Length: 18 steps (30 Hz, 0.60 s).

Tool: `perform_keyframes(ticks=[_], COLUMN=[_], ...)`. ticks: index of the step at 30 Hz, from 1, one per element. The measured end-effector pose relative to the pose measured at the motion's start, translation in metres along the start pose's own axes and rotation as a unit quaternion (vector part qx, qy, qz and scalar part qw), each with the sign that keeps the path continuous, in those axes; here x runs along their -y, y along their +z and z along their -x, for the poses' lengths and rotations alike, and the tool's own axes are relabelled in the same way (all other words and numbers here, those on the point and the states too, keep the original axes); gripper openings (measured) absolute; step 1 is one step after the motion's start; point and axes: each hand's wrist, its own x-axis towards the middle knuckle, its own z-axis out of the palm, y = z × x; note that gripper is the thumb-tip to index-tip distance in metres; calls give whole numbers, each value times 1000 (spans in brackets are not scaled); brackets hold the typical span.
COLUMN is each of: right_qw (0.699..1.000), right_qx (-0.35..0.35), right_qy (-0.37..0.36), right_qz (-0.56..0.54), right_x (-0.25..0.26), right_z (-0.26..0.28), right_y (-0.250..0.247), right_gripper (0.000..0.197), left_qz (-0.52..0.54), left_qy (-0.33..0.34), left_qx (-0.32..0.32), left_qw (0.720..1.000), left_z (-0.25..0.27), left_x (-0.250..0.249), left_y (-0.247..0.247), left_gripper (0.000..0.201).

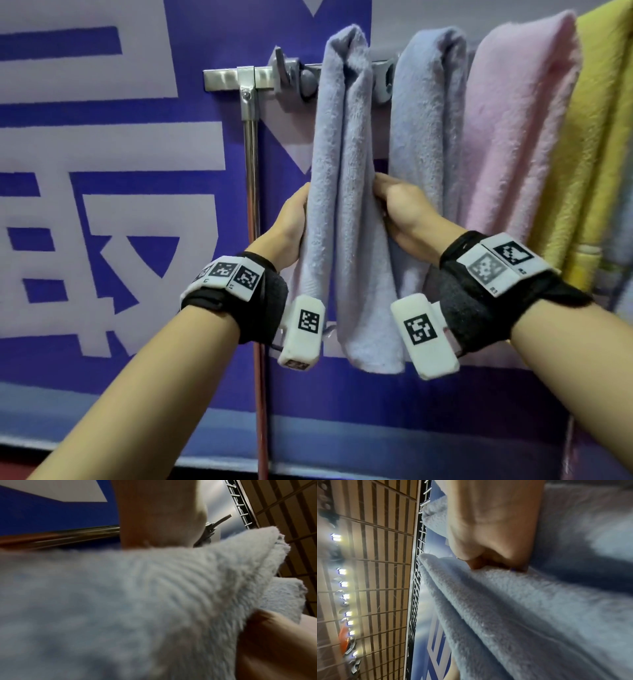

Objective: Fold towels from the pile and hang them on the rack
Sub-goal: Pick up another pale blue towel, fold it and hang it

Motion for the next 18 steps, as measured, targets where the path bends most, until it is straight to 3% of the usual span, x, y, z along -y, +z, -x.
perform_keyframes(ticks=[5,11,13,18], right_qw=[1000,998,996,996], right_qx=[5,2,12,18], right_qy=[22,50,54,74], right_qz=[-19,-41,-70,-56], right_x=[-21,-37,-45,-57], right_z=[14,33,38,50], right_y=[-7,-7,-10,-11], right_gripper=[29,23,25,15], left_qz=[8,-142,-145,-144], left_qy=[-13,5,-1,-3], left_qx=[-95,-66,-44,-15], left_qw=[995,988,988,989], left_z=[7,25,30,42], left_x=[19,37,50,69], left_y=[-5,2,2,4], left_gripper=[24,23,28,17])
